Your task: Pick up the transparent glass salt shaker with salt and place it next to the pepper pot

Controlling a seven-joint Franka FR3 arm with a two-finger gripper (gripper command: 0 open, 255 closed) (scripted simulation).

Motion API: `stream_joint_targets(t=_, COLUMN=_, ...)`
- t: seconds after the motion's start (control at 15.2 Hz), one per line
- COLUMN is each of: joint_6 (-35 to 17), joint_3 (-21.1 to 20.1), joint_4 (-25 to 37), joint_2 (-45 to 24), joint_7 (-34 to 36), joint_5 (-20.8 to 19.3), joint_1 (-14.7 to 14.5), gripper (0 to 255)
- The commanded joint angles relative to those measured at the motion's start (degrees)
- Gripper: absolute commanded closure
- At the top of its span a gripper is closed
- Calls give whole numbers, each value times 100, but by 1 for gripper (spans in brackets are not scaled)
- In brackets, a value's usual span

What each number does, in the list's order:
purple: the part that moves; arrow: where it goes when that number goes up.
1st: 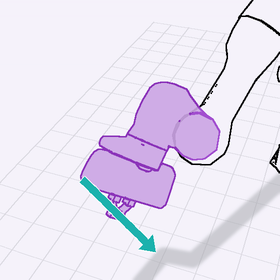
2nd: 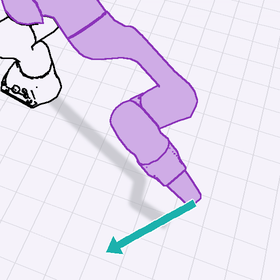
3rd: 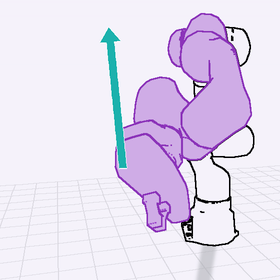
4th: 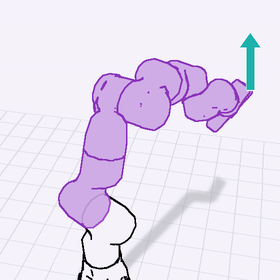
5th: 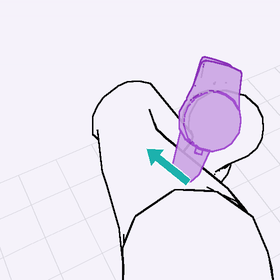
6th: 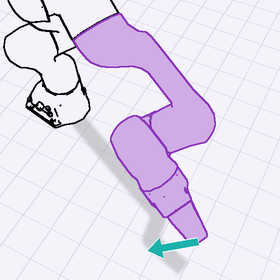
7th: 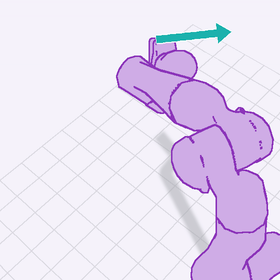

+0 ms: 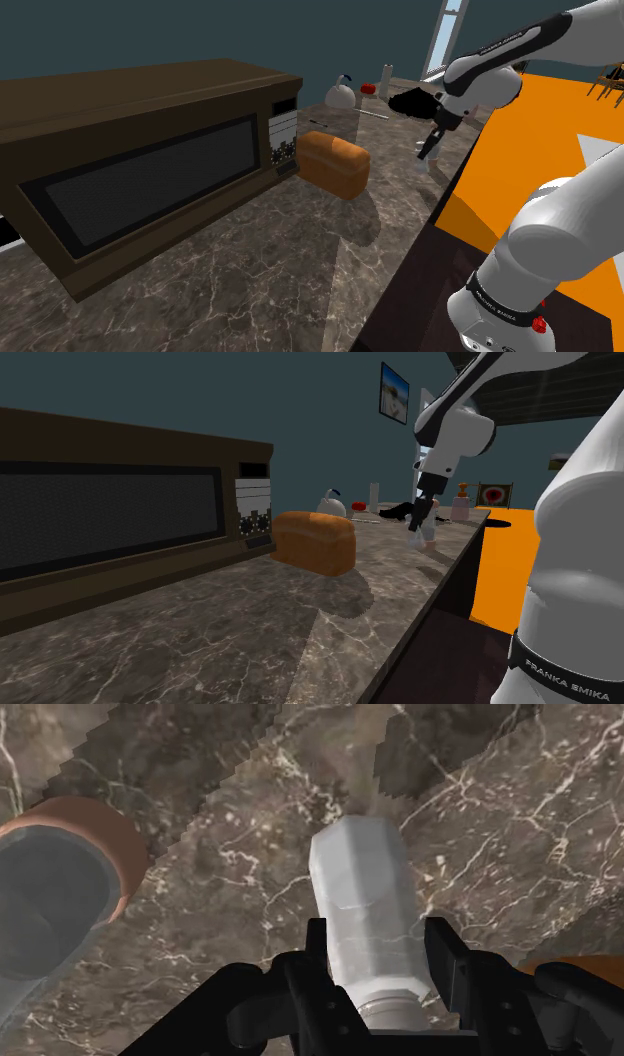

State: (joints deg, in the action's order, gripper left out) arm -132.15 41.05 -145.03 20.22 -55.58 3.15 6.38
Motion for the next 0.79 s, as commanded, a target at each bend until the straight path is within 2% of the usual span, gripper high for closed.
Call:
stream_joint_targets(t=0.0, joint_6=-180, joint_3=73, joint_4=-79, joint_2=-118, joint_7=-98, joint_5=89, joint_1=-60, gripper=255)
stream_joint_targets(t=0.2, joint_6=-464, joint_3=209, joint_4=-189, joint_2=-335, joint_7=-296, joint_5=275, joint_1=-176, gripper=255)
stream_joint_targets(t=0.73, joint_6=-464, joint_3=208, joint_4=-189, joint_2=-335, joint_7=-297, joint_5=275, joint_1=-175, gripper=255)
